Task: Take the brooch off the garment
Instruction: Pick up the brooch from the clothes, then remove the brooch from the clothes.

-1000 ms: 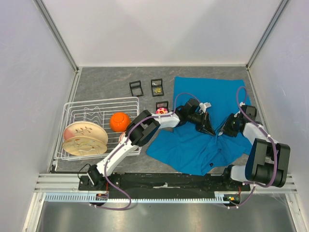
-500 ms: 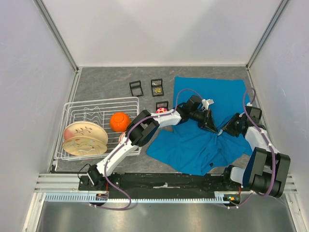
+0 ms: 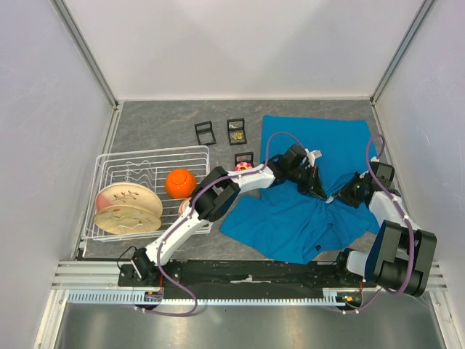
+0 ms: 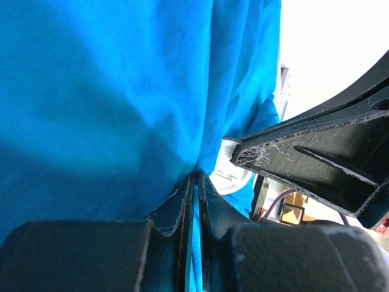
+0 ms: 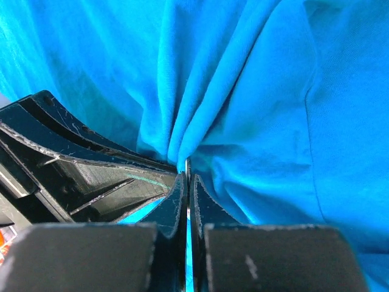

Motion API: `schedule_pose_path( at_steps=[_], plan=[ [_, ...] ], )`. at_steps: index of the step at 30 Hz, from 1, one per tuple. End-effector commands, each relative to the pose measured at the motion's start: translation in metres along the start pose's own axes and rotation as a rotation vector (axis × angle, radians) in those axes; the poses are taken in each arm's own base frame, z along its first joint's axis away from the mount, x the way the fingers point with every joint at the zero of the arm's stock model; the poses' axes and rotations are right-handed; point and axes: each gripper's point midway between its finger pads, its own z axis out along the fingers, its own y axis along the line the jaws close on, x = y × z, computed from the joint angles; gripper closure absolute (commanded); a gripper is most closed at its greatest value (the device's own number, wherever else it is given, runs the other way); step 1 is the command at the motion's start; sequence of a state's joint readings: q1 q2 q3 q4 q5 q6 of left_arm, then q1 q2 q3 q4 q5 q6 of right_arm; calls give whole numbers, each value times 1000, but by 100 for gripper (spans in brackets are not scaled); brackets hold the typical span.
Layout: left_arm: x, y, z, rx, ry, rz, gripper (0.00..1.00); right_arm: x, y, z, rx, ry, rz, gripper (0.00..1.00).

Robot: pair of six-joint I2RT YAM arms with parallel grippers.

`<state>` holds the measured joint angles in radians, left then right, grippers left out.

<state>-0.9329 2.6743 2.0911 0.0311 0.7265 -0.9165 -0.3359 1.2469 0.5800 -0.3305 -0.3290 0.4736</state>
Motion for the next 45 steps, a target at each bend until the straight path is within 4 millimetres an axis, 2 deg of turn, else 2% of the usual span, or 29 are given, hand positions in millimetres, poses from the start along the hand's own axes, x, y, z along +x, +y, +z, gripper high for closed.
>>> schedule_pose_path(
  at_steps=[1, 8, 12, 19, 20, 32, 38, 40, 42, 43, 45],
  plan=[
    [-21, -32, -5, -46, -83, 130, 88, -2, 4, 2, -28, 1, -5, 100],
    [-20, -34, 1, -54, -89, 139, 87, -1, 3, 2, -31, 5, -8, 100],
    [-12, -39, 6, -44, -69, 148, 85, -2, 4, 3, -30, 8, 0, 100],
    [-11, -53, 7, -27, -64, 204, 78, -1, 6, 2, -41, 13, 2, 100],
    [-5, -49, 10, -28, -44, 190, 78, -1, 7, 2, -45, 12, -1, 100],
    [1, -47, 20, -23, -14, 173, 85, 3, 8, 2, -60, 24, -25, 100],
    [-4, -41, 13, -55, -33, 176, 87, 3, 6, 2, -52, 29, -27, 100],
    [-6, -36, 6, -73, -36, 165, 84, 2, 6, 2, -47, 22, -30, 100],
    [-10, -44, 0, -74, -57, 171, 81, 2, 5, 3, -43, 24, -28, 100],
    [-7, -39, -1, -85, -55, 161, 81, 2, 6, 3, -47, 26, -30, 100],
    [-9, -42, -3, -77, -71, 140, 79, 1, 6, 3, -45, 25, -28, 100]
  ],
)
